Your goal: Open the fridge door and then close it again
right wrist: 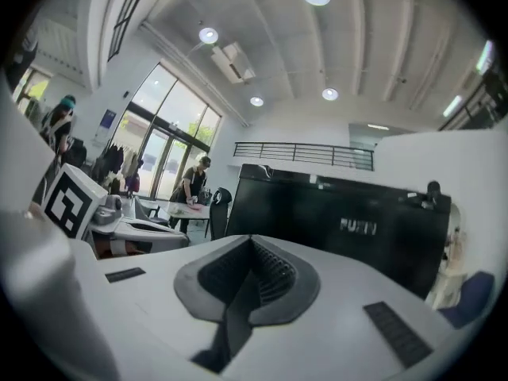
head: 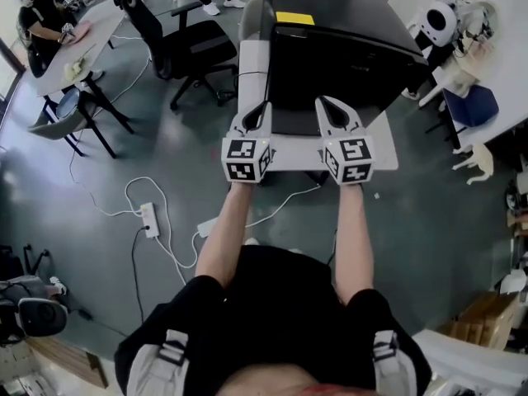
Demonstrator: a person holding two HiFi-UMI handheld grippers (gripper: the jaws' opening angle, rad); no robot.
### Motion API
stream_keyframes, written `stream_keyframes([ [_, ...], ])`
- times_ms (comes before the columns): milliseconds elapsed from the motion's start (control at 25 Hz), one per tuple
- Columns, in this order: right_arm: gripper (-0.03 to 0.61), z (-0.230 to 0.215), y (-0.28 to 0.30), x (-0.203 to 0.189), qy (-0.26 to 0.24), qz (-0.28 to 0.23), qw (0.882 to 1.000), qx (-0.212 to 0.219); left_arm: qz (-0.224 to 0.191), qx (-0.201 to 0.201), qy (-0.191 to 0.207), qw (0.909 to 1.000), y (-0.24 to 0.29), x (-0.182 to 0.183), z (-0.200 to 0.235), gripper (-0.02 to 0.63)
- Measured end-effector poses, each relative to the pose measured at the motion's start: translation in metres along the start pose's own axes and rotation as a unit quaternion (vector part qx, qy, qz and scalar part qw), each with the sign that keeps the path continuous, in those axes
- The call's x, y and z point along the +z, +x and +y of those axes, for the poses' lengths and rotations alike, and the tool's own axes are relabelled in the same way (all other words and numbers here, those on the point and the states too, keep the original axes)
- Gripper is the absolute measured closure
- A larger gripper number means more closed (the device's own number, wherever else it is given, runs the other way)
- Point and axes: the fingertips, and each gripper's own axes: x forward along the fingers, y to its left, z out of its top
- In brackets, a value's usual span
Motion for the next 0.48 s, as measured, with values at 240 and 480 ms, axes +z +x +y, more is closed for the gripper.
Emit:
stream_keyframes([
  [240,0.565,-0.013,0.034,0.054,-0.164,0.012,0.986,0.036,0.008,-0.035,0.044,0.9984,0.033,0.009,0.003,0.612],
  [480,0.459,-0.023,0.055,0.079,-0.304,0.052,0.950,0.047,0.036,-0.059,0.059,0.9959,0.057,0.007,0.010,0.495],
])
